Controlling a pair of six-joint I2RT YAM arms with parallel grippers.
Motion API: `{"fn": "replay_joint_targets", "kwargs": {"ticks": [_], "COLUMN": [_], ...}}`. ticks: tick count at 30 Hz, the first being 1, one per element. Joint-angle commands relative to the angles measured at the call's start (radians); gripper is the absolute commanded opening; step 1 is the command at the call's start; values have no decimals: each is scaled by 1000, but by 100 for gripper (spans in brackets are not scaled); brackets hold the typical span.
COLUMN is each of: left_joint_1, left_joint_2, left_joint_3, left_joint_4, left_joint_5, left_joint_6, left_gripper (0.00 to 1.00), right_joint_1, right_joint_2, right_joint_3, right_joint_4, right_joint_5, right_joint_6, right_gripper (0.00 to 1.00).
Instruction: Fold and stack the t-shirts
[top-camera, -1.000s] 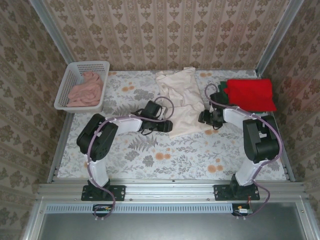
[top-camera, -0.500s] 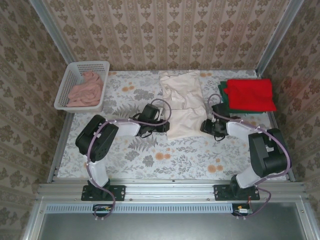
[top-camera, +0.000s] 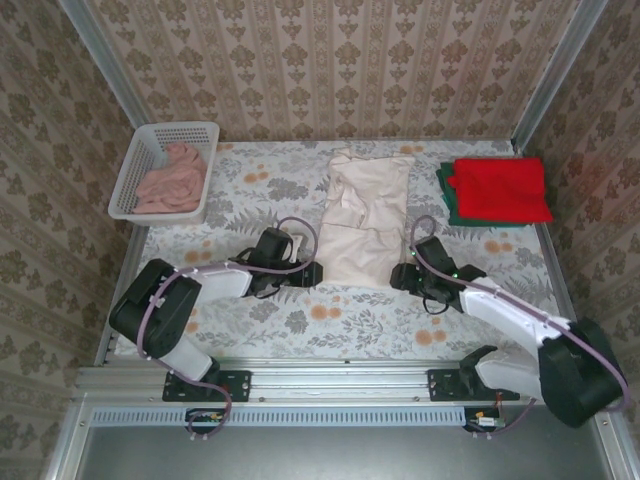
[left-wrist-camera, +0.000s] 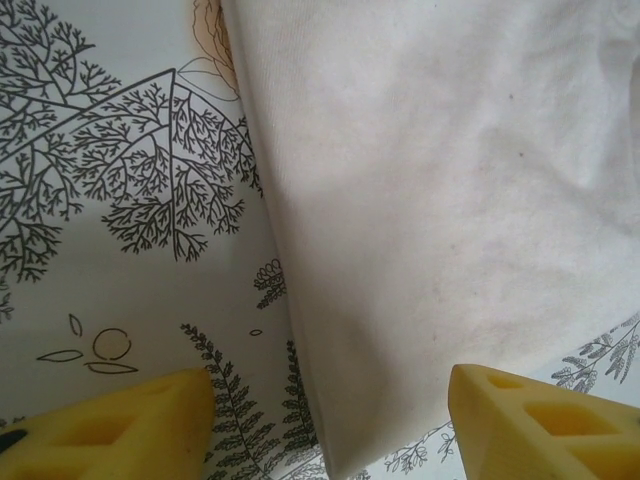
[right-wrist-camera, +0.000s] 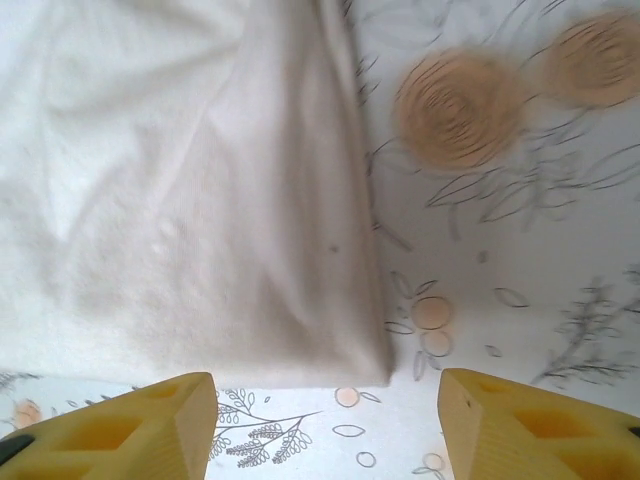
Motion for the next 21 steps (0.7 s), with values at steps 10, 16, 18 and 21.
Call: {"fn": "replay_joint_targets", "kwargs": {"ticks": [10,16,18,21], "left_joint_1": [-129,-146,-148,-152], "left_joint_2": [112,135,128,99], "left_joint_3": [18,5,8,8], "left_joint_4": [34,29,17,16], "left_joint_5": [13,-14,-22,-20], "left_joint_6": [-66,-87,-90,-97], "left_gripper": [59,48,41,34], "right_joint_1": [1,24,41,68], "right_joint_2": [187,238,244,255], "right_joint_3": [-66,-50,-41,-18], "right_joint_4": [245,241,243,231], "right_joint_5": [-139,-93,-89,-73], "right_joint_6": [85,90,94,98], "right_gripper": [61,57,55,53]}}
